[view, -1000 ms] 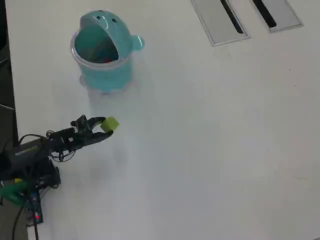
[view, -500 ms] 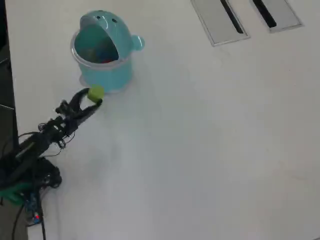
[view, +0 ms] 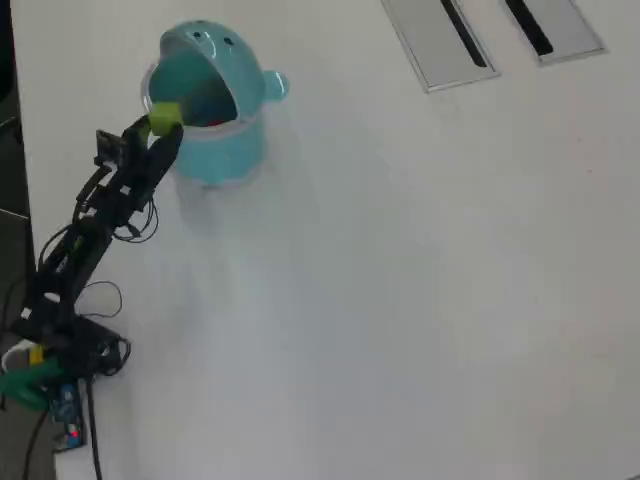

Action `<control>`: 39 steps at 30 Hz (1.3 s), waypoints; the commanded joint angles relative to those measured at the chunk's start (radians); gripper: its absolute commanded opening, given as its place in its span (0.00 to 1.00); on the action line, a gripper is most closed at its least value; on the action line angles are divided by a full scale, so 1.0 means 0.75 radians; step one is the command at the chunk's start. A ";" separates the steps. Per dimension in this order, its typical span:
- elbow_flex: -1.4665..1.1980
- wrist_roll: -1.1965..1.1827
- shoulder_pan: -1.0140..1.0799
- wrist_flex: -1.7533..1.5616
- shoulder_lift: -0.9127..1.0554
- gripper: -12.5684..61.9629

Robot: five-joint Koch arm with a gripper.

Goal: Grasp RGB lego blocks and put them in the bin one by one.

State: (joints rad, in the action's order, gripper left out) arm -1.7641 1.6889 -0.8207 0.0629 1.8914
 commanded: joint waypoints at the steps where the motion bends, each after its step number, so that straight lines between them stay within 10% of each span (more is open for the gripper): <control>1: 0.174 0.033 -0.014 -0.031 -0.047 0.24; 19: 0.697 0.074 -0.117 -0.182 -0.687 0.24; 21: 0.740 0.160 -0.145 -0.213 -0.747 0.37; 22: 0.742 0.186 -0.145 -0.215 -0.749 0.54; 24: 0.740 0.186 -0.147 -0.215 -0.749 0.56; 39: 0.423 0.219 -0.014 -0.057 -0.417 0.55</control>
State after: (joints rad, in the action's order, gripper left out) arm -1.4757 1.8408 -0.8606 0.0138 1.4834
